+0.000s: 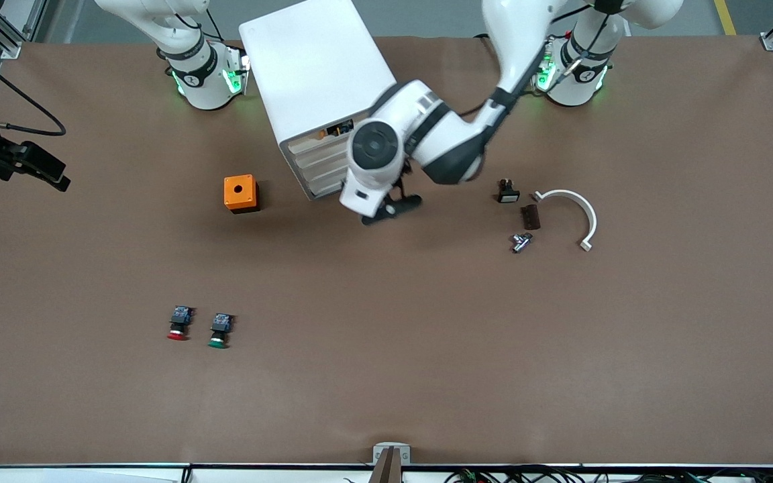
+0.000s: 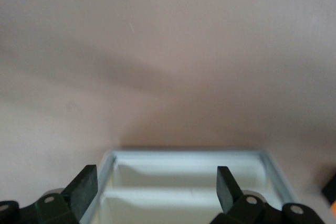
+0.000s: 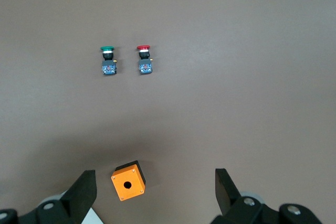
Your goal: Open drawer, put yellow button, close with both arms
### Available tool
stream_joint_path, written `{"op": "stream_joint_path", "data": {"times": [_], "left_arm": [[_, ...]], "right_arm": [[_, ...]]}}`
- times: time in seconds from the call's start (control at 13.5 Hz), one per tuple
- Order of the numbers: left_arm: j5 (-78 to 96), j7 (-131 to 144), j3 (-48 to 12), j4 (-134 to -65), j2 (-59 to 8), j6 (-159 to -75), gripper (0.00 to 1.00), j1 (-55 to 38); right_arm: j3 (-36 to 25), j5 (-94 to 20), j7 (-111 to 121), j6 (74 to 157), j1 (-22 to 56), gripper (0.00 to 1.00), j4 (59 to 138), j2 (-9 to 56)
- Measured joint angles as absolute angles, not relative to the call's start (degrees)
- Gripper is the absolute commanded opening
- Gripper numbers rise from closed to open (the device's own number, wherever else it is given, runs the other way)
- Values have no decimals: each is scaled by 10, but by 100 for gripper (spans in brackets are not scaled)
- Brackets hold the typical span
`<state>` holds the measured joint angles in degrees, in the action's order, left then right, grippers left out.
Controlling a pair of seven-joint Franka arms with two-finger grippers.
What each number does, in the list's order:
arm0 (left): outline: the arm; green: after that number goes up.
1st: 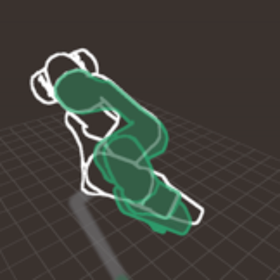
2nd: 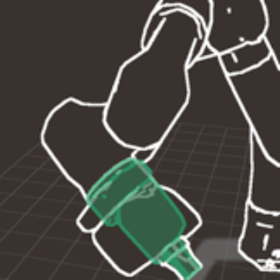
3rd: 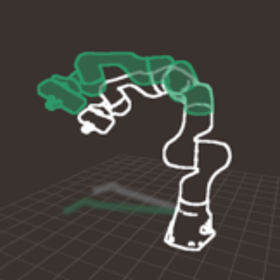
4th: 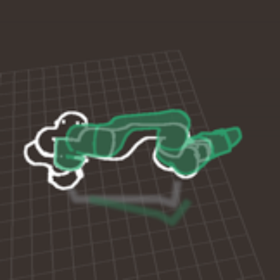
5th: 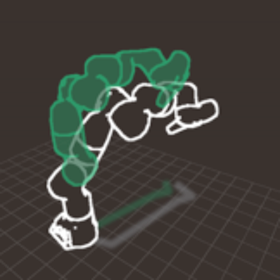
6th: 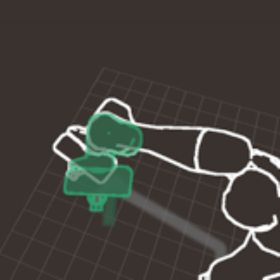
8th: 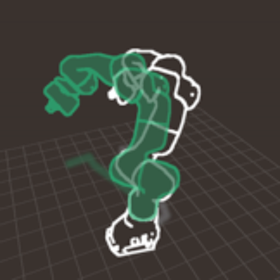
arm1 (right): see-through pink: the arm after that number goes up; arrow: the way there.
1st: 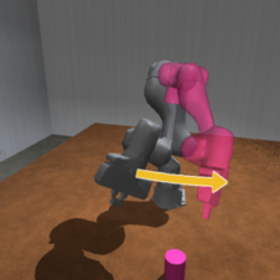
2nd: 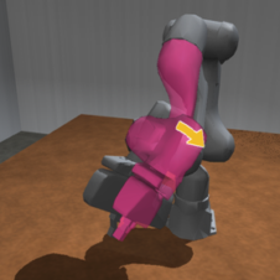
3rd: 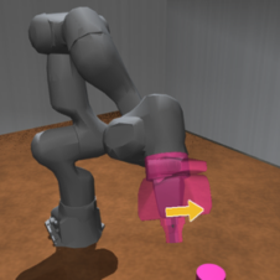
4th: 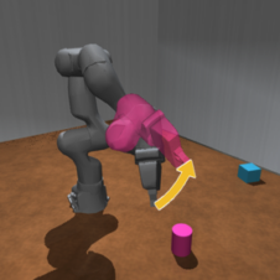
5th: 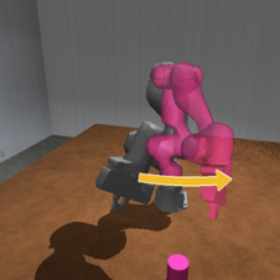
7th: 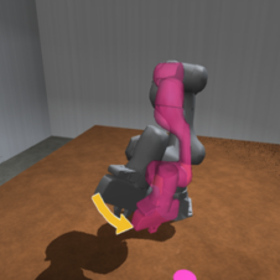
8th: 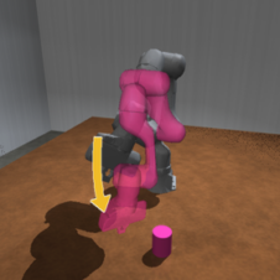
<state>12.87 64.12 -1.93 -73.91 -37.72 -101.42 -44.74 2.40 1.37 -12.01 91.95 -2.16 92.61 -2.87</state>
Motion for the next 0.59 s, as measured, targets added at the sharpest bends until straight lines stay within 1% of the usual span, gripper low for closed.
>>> {"op": "stream_joint_path", "data": {"times": [0.3, 0.59], "left_arm": [[47, 641, -19, -734, -332, -1011, 100, -373], [31, 619, -19, -733, -275, -987, 100, -290]], "right_arm": [[23, 14, -120, 923, -26, 100, 926, -29], [23, 14, -120, 922, -26, 100, 926, -29]]}}
